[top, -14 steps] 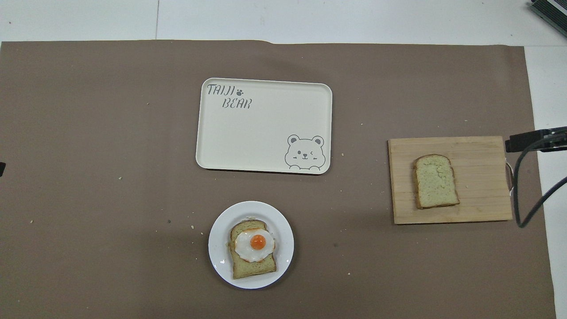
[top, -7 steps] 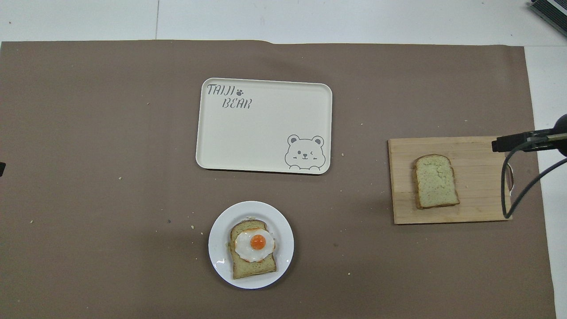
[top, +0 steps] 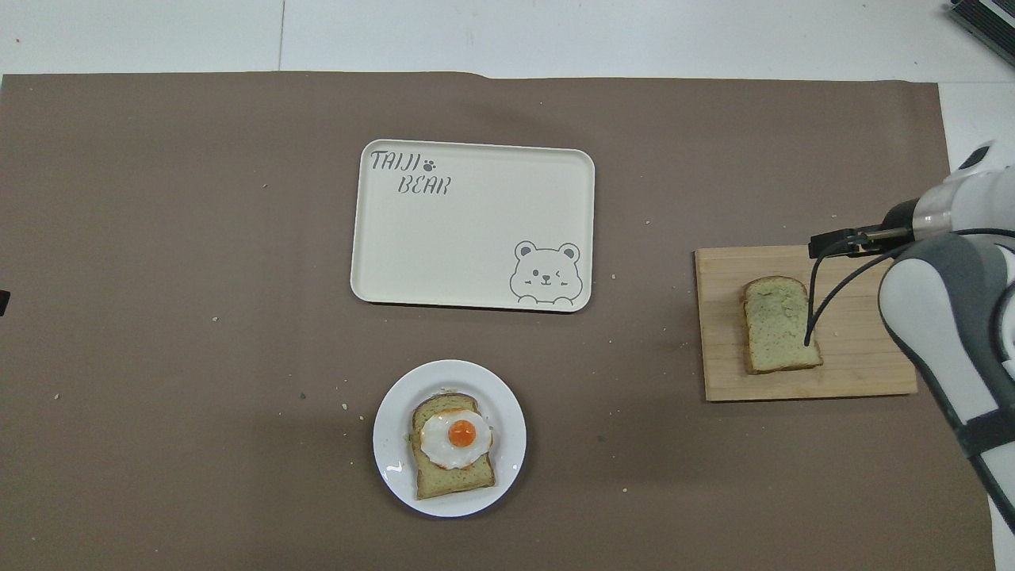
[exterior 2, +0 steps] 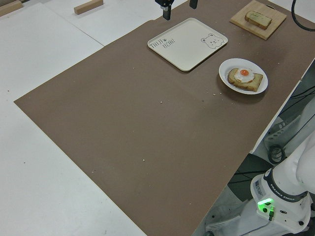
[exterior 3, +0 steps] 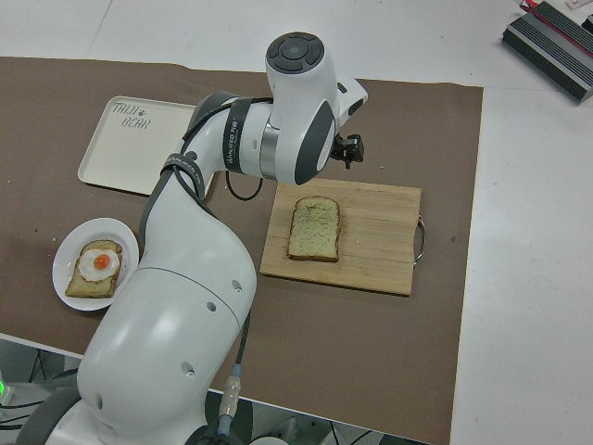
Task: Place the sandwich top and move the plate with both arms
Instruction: 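Reach the right gripper down to the bread slice on the board, then grasp the bread slice with the right gripper and lift it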
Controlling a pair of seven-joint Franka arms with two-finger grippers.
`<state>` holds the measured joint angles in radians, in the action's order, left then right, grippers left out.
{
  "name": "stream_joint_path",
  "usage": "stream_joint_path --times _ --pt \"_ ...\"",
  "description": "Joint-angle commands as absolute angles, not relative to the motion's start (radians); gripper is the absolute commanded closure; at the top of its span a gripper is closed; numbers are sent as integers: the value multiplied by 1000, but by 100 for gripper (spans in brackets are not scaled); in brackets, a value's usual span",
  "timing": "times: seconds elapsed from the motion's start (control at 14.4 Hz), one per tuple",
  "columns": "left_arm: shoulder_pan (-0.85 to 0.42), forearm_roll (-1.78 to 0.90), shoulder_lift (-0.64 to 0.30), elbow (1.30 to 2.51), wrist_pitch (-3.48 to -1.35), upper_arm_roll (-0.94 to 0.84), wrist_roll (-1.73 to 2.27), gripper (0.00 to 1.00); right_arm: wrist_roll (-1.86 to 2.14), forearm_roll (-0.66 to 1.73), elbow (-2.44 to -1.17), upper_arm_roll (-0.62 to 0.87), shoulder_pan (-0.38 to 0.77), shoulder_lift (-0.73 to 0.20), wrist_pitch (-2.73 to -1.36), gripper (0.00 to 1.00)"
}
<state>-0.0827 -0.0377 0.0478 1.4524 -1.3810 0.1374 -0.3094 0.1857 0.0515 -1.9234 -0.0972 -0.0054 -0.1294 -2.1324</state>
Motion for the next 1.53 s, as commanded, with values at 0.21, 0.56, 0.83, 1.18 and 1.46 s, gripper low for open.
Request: stream_joint_path --times 0.21,0.56,0.83,1.18,1.46 --pt "-69 -35 69 1474 -1378 127 -302 0 296 80 -2078 -94 -47 -143 -2229 0" --pt "-69 -35 69 1474 -1379 127 -301 0 370 192 -2163 -95 -98 -144 -2229 0" --pt "-69 -35 69 1474 -1378 127 -301 0 396 231 -2178 -95 -117 -152 -2229 0" --pt "-69 -35 69 1474 -1379 127 -302 0 397 258 -2200 -95 -117 -152 -2227 43" --pt "-69 -35 69 1474 -1378 127 -302 0 388 259 -2200 -95 -117 -152 -2217 100"
